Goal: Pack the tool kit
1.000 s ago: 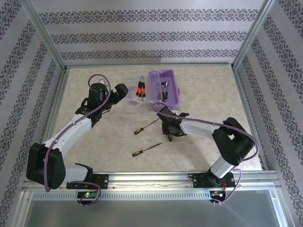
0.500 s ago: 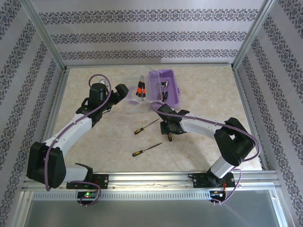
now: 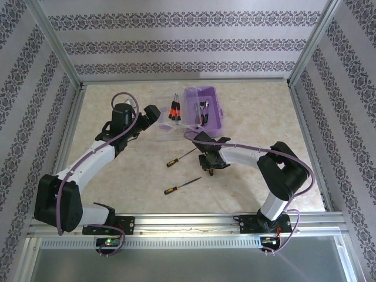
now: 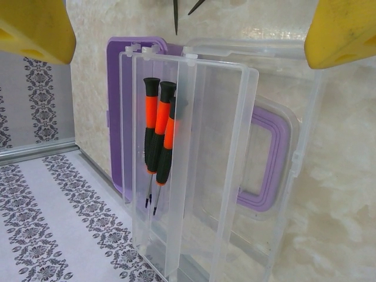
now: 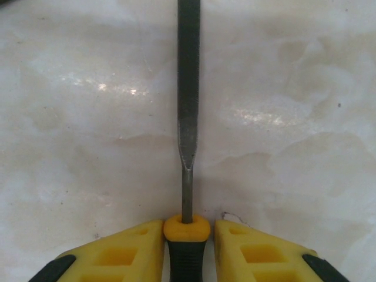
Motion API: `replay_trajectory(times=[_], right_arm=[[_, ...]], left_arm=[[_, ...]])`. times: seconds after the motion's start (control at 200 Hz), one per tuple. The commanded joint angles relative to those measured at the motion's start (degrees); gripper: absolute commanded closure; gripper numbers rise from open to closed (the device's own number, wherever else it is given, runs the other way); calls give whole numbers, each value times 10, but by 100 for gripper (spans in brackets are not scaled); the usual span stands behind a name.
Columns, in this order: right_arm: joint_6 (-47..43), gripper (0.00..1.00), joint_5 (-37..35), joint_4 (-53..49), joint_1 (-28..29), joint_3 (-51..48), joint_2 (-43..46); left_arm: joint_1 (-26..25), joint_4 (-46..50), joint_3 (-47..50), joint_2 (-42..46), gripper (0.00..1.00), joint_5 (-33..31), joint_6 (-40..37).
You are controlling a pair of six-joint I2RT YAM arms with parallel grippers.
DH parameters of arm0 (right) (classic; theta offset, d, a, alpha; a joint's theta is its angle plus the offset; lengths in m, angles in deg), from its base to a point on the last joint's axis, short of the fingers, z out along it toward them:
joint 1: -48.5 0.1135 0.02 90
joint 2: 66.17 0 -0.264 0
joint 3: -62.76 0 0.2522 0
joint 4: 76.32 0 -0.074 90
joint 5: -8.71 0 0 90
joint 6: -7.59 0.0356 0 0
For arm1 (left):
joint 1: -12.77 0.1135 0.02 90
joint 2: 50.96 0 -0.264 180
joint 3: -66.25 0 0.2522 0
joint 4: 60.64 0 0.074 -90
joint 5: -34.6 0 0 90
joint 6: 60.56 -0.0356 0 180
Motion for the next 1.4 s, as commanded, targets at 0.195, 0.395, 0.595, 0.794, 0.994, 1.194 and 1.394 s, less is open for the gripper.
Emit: replay_trajectory(times=[0.195,0.395,0.595,0.794,0.994,1.194,1.394], right_arm=[[11,77,21,-3,-7,-9,3],[17,81,47,2,-6,-17,41],[21,81,62,-10,-6,-34,86],[29,81,54,-19,-7,-69,141],[34,81,43,-48,-6,-85,214],[12,81,23,-86,-8,-31,253],[-48,81,22,-74,-31,110,157]], left_arm=[[7,-9,-16,-5,0,10,8],[7,-14,-15,-9,0,19,16],[7,-17,-14,-9,0,24,20],[7,-18,-14,-12,0,25,20],[6,-15,-16,-15,0,23,14],[10,-4,-24,-10,0,18,3],[49,-19,-17,4,0,28,24]])
